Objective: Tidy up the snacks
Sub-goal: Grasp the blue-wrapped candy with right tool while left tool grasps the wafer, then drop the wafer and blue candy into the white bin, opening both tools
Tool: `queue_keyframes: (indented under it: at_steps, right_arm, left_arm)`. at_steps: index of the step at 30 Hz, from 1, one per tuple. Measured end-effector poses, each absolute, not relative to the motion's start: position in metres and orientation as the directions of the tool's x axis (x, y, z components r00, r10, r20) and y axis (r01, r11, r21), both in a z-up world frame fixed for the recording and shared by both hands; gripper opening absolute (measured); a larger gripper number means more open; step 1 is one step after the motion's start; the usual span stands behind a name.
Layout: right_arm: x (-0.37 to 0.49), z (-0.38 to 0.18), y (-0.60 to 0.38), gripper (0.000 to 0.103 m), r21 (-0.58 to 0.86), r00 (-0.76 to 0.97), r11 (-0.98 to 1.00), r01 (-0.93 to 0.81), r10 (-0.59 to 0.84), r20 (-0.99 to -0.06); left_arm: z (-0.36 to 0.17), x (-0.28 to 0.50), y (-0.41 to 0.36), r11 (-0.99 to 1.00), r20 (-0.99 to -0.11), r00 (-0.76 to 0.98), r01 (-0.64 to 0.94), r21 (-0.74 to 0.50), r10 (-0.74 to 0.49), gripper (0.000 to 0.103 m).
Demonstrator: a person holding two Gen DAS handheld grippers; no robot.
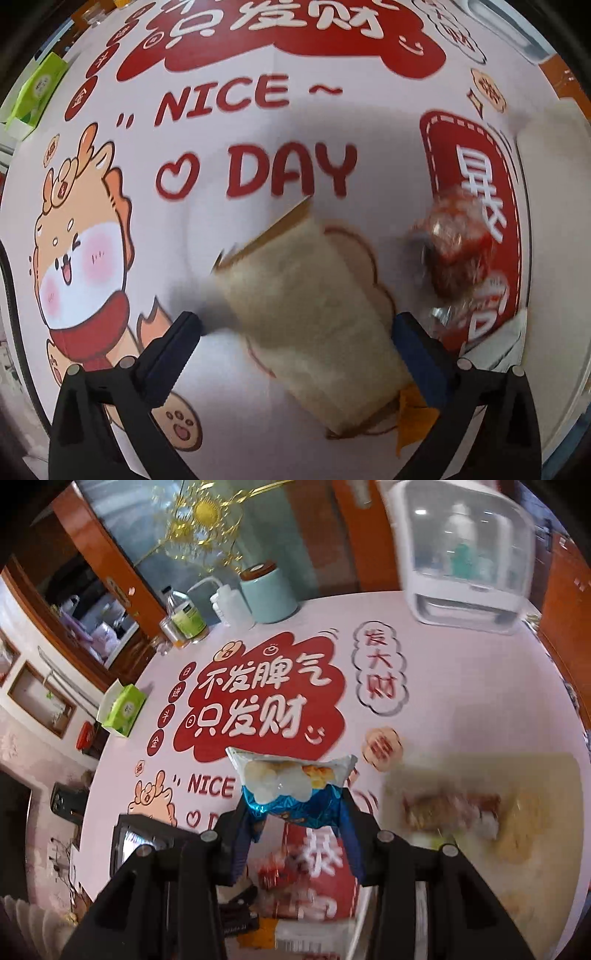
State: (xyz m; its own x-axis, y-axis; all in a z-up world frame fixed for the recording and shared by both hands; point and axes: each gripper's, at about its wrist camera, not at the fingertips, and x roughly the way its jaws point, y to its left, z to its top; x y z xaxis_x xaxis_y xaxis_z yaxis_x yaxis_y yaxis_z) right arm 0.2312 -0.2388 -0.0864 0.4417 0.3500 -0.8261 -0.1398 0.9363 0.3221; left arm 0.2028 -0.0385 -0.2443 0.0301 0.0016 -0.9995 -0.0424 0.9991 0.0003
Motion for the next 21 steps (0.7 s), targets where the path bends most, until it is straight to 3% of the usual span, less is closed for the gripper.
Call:
queue_keyframes:
  at_steps: [4, 5, 7, 8, 14, 21]
  right_arm:
    - [0.197, -0.094, -0.259, 0.043, 0.309, 0.451, 0.949, -0.069, 0.306, -0.838]
    - [0.190, -0.097, -0.264, 0.043, 0.309, 0.450, 0.950, -0.048, 0.297, -0.842]
    - [0.179, -0.101, -0.274, 0.043, 0.324, 0.445, 0.946, -0.011, 0.294, -0.846]
    - [0.172, -0.105, -0.280, 0.043, 0.326, 0.446, 0.945, 0.019, 0.284, -0.849]
    - [0.144, -0.116, -0.297, 0.043, 0.335, 0.456, 0.936, 0.104, 0.255, -0.853]
    - [0.121, -0.108, -0.314, 0.043, 0.254, 0.515, 0.950, 0.182, 0.128, -0.848]
  left_arm:
    - [-0.243, 0.185, -0.041, 1.000, -0.998, 0.056, 0.015, 0.004, 0.003, 0.100]
    - [-0.240, 0.180, -0.041, 1.000, -0.998, 0.071, 0.031, 0.003, 0.001, 0.094]
    - [-0.232, 0.168, -0.043, 0.998, -0.995, 0.102, 0.063, 0.002, -0.004, 0.074]
    - [-0.225, 0.163, -0.045, 0.995, -0.991, 0.134, 0.097, 0.004, -0.009, 0.054]
    - [-0.210, 0.139, -0.054, 0.984, -0.987, 0.153, 0.179, -0.012, -0.040, 0.053]
    - [-0.118, 0.141, -0.085, 0.940, -0.919, 0.381, 0.340, 0.035, -0.104, 0.053]
